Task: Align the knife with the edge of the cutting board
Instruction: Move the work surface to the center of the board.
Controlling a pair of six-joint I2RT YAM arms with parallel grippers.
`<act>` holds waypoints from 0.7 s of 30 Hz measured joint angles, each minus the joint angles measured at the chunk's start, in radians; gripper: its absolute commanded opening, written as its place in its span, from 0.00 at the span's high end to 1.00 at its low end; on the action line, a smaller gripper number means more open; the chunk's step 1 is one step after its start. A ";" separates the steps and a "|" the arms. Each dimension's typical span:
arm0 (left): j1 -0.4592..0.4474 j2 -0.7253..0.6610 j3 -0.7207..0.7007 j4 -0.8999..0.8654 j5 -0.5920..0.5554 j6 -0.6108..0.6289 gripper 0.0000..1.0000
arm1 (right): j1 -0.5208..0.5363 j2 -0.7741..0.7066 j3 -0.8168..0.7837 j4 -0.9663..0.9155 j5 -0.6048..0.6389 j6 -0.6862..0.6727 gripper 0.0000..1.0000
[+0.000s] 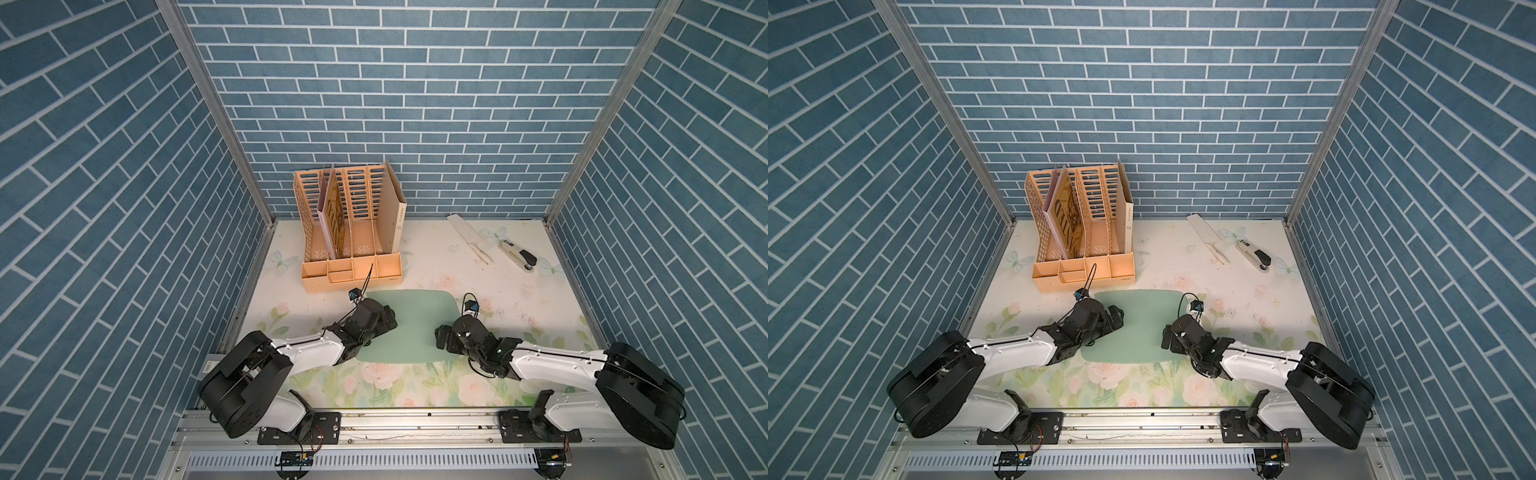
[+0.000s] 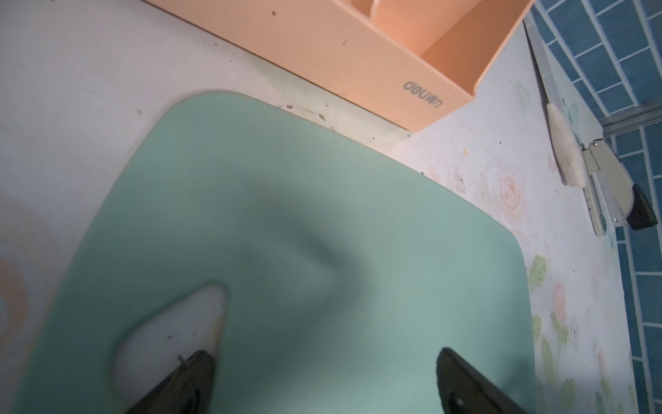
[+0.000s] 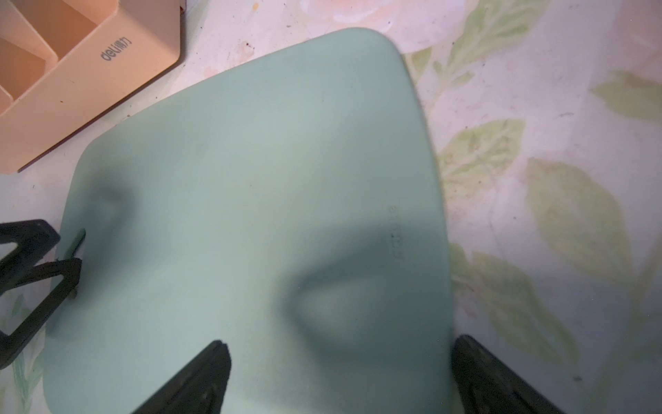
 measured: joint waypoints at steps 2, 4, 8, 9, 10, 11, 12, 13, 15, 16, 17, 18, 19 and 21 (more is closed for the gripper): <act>-0.006 -0.006 0.015 -0.041 0.013 0.005 0.01 | -0.015 -0.011 0.000 -0.015 -0.014 -0.001 0.00; -0.013 -0.008 0.038 -0.094 0.031 0.013 0.00 | -0.040 -0.026 0.002 -0.038 -0.039 -0.008 0.00; -0.022 -0.014 0.097 -0.184 0.050 0.037 0.00 | -0.093 -0.048 0.031 -0.105 -0.078 -0.041 0.00; -0.023 -0.016 0.117 -0.202 0.050 0.045 0.00 | -0.104 -0.057 0.041 -0.119 -0.083 -0.053 0.00; -0.023 -0.018 0.139 -0.218 0.049 0.054 0.00 | -0.116 -0.067 0.051 -0.134 -0.087 -0.064 0.00; -0.022 -0.019 0.154 -0.227 0.049 0.061 0.00 | -0.127 -0.076 0.058 -0.143 -0.089 -0.074 0.00; -0.017 -0.023 0.170 -0.238 0.048 0.069 0.01 | -0.140 -0.085 0.065 -0.150 -0.092 -0.085 0.00; -0.012 -0.028 0.182 -0.249 0.048 0.077 0.00 | -0.155 -0.092 0.072 -0.158 -0.096 -0.098 0.00; 0.004 -0.048 0.186 -0.266 0.046 0.091 0.00 | -0.182 -0.093 0.086 -0.171 -0.105 -0.116 0.00; 0.017 -0.062 0.184 -0.280 0.045 0.098 0.00 | -0.197 -0.092 0.094 -0.181 -0.111 -0.128 0.00; 0.030 -0.075 0.181 -0.288 0.045 0.104 0.00 | -0.210 -0.088 0.102 -0.190 -0.117 -0.136 0.00; 0.048 -0.092 0.174 -0.296 0.045 0.111 0.00 | -0.224 -0.079 0.114 -0.199 -0.124 -0.148 0.00; 0.072 -0.109 0.166 -0.301 0.048 0.116 0.00 | -0.240 -0.064 0.129 -0.203 -0.137 -0.160 0.00; 0.124 -0.129 0.146 -0.306 0.060 0.128 0.00 | -0.268 -0.024 0.164 -0.211 -0.166 -0.184 0.00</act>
